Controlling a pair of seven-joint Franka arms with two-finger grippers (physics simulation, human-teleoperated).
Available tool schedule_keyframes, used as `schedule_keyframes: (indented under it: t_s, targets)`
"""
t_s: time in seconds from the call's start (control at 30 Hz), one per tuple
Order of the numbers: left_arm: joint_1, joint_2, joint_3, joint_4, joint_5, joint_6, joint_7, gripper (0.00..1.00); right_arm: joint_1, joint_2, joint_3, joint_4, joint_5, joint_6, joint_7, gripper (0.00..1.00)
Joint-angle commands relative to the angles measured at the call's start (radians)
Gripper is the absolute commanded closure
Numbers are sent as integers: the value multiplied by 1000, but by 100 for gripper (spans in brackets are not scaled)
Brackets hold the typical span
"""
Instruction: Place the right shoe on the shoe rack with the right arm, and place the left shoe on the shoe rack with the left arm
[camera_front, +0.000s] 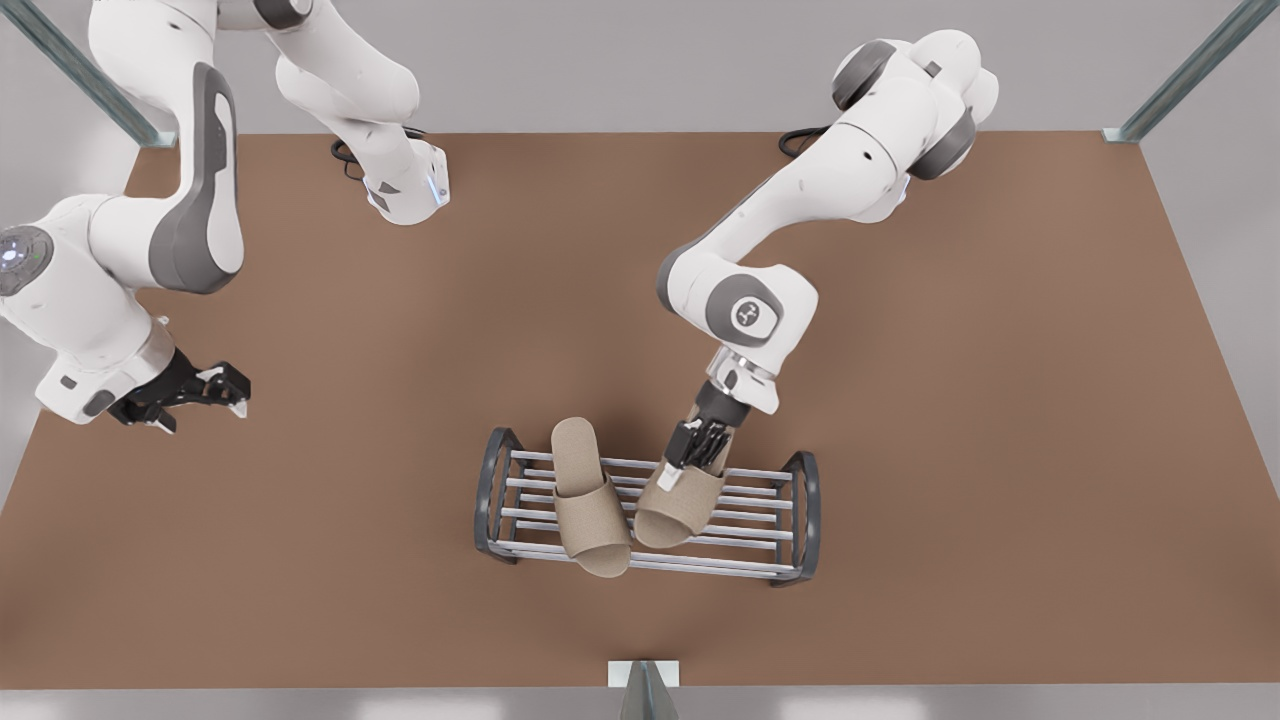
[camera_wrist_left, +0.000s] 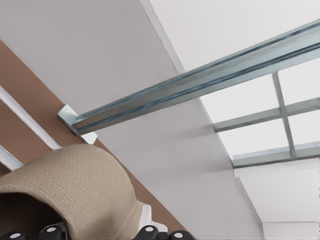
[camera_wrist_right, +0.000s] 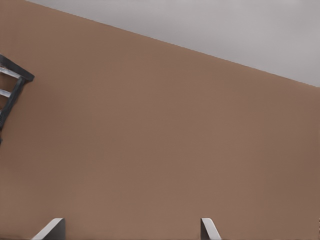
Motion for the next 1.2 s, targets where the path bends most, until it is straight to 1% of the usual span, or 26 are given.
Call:
schedule_keyframes:
  t_s: [0.0, 0.03, 0.1, 0.13, 0.2, 0.53, 0.67, 0.73, 0.8, 1.13, 1.17]
  targets:
    - [-1, 1, 0, 0, 15, 0, -56, 0, -6, 2, -23, 21, -2, -77, -158, 0]
    - [-1, 1, 0, -1, 17, 0, -56, 0, 8, 2, -48, 23, -6, -128, 117, 0]
    - [-1, 1, 0, -10, 27, -3, -56, 0, 8, 12, -59, 24, -6, -182, 383, 0]
    - [0, 1, 0, -10, 27, -3, -56, 0, 10, 51, -77, 98, -6, -221, 393, 0]
    - [2, 0, 0, -10, 29, -3, -56, 0, 8, 65, -74, 127, -3, -231, 381, 0]
    - [-20, 10, 28, 28, 50, -28, -58, 0, 8, 95, -71, 126, 3, -232, 378, 0]
    - [-46, 44, 28, 66, 95, -28, -58, 0, 7, 101, -71, 127, 1, -231, 378, 0]
    - [-44, 61, 29, 65, 104, -51, -58, 0, 7, 101, -71, 127, 3, -231, 376, 0]
    - [-38, 65, 62, 56, 122, -80, -58, 0, 7, 106, -71, 129, 1, -231, 376, 0]
    - [-48, 59, 62, 49, 116, -61, -84, 0, 8, 109, -71, 132, 1, -231, 375, 0]
    - [-48, 64, 62, 52, 119, -64, -84, 0, 10, 109, -57, 159, 0, -231, 375, 0]
